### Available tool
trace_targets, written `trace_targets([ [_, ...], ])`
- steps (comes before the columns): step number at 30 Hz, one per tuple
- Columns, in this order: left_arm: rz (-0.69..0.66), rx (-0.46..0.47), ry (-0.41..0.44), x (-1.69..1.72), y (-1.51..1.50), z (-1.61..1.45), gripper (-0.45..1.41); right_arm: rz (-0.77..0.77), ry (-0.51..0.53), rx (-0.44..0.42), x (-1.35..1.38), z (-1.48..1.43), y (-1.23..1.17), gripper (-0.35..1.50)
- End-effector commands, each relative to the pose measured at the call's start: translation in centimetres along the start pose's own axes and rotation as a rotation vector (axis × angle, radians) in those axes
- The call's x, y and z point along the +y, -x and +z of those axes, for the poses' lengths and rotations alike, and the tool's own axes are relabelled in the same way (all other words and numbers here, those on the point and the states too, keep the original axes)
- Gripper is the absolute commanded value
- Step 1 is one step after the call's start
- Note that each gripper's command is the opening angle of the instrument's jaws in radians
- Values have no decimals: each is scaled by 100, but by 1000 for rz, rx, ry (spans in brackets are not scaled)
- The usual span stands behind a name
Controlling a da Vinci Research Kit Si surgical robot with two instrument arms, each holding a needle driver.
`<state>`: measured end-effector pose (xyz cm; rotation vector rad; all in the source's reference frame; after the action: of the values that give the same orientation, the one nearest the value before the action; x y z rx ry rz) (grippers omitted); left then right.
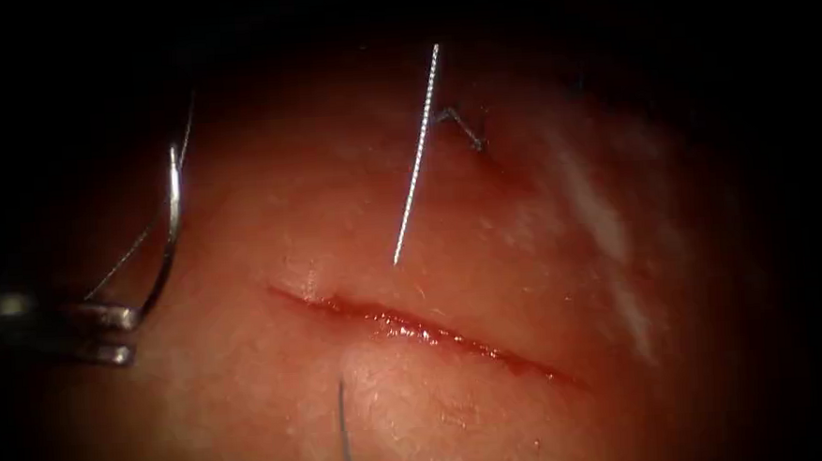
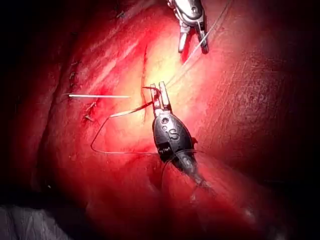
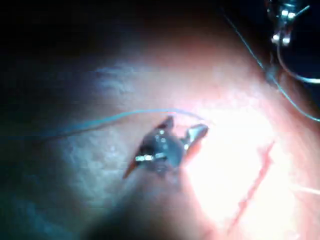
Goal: Wound Closure
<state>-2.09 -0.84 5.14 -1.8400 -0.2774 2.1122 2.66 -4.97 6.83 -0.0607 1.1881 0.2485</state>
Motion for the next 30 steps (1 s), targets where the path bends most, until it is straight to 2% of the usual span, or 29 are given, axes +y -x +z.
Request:
trace_targets([
  [1, 1, -2, -3, -1, 7, 5, -45, 2, 3, -5, -3, 1, 6, 128],
  [5, 9, -45, -66, -25, 29, 10, -45, 8, 27, -28, 3, -16, 15, 128],
  [10, 15, -76, -125, -53, 54, 17, -45, 10, 36, -28, 3, -17, 16, 126],
  [12, 26, -93, -162, -74, 77, 27, -45, 11, 37, -28, 4, -17, 16, 125],
  [15, 35, -100, -177, -85, 91, 32, -45, 11, 39, -26, 4, -17, 16, 125],
  [16, 38, -114, -204, -100, 111, 40, -45, 11, 40, -24, 4, -17, 17, 125],
  [17, 38, -114, -204, -100, 111, 40, -45, 11, 40, -24, 4, -17, 17, 125],
  [18, 50, -143, -226, -113, 133, 48, -45, 11, 41, -24, 4, -16, 17, 123],
  [25, 55, -225, -252, -137, 181, 49, -45, 12, 43, -22, 5, -16, 17, 121],
  [28, 37, -231, -269, -153, 187, 46, -45, 12, 45, -23, 5, -14, 18, 121],
  [29, 18, -231, -274, -158, 187, 46, -11, 12, 45, -23, 6, -14, 18, 121],
  [30, -1, -230, -277, -160, 187, 45, 10, 12, 45, -23, 6, -14, 18, 121],
])
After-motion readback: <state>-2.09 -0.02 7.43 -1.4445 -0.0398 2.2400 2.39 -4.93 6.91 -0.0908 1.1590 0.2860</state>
